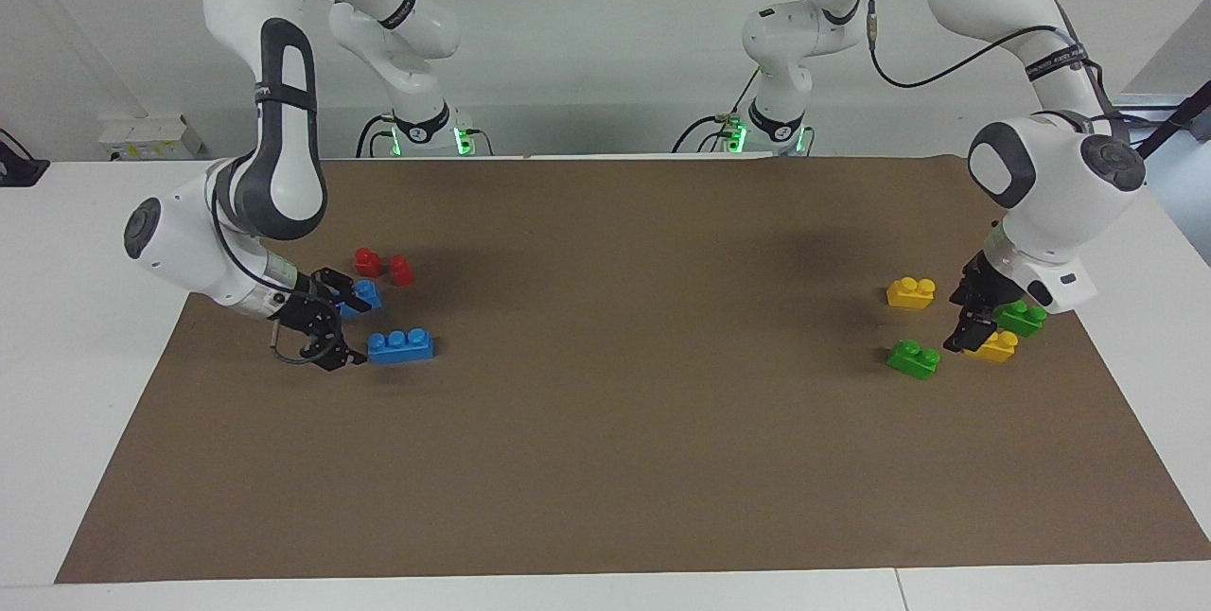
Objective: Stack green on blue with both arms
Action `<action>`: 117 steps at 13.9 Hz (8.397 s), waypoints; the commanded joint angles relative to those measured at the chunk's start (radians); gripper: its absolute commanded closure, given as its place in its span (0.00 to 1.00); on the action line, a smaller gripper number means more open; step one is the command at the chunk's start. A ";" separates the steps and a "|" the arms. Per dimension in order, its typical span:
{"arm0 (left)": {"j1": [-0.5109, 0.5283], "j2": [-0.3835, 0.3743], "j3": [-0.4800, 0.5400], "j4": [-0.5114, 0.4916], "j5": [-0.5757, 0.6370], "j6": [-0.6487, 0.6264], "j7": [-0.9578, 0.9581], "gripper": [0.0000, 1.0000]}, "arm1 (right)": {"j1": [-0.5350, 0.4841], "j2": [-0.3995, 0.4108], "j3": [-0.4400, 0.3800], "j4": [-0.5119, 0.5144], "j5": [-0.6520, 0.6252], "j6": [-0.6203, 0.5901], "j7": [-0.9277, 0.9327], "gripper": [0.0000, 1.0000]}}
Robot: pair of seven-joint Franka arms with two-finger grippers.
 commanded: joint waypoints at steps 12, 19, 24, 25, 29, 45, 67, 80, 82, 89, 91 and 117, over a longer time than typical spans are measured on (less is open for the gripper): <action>-0.010 0.078 -0.001 -0.051 0.011 0.129 -0.039 0.00 | 0.014 0.034 0.003 -0.102 0.076 0.209 -0.147 0.26; -0.012 0.088 -0.001 -0.075 0.011 0.161 -0.042 0.00 | 0.006 0.034 0.004 -0.077 0.079 0.148 -0.180 1.00; -0.012 0.088 -0.001 -0.086 0.011 0.181 -0.040 0.07 | 0.073 -0.002 0.003 0.130 0.075 -0.088 0.017 1.00; -0.012 0.088 -0.001 -0.089 0.013 0.191 -0.040 0.16 | 0.100 -0.021 0.006 0.159 0.076 -0.119 0.111 1.00; -0.013 0.089 -0.001 -0.088 0.013 0.198 -0.036 0.78 | 0.290 -0.091 0.012 0.157 0.078 -0.122 0.275 1.00; -0.177 -0.190 -0.012 -0.088 -0.022 -0.139 -0.486 1.00 | 0.726 -0.131 0.014 -0.257 0.078 0.533 0.652 1.00; -0.768 -0.276 -0.007 -0.405 0.059 0.212 -1.462 1.00 | 0.770 -0.042 0.017 -0.320 0.343 0.732 0.403 1.00; -0.795 -0.241 -0.007 -0.436 0.122 0.240 -1.517 1.00 | 0.786 -0.040 0.015 -0.343 0.355 0.757 0.397 1.00; -0.800 -0.239 -0.007 -0.440 0.122 0.238 -1.517 1.00 | 0.784 -0.040 0.015 -0.343 0.355 0.757 0.397 1.00; -0.806 -0.241 -0.007 -0.456 0.173 0.249 -1.581 1.00 | 0.776 -0.040 0.015 -0.343 0.358 0.755 0.395 1.00; -0.831 -0.236 -0.007 -0.483 0.252 0.290 -1.687 1.00 | 0.776 -0.040 0.015 -0.343 0.358 0.755 0.395 1.00; -0.687 -0.331 -0.010 -0.514 0.275 0.277 -1.458 0.00 | 0.568 -0.081 0.009 -0.293 0.340 0.507 0.334 0.00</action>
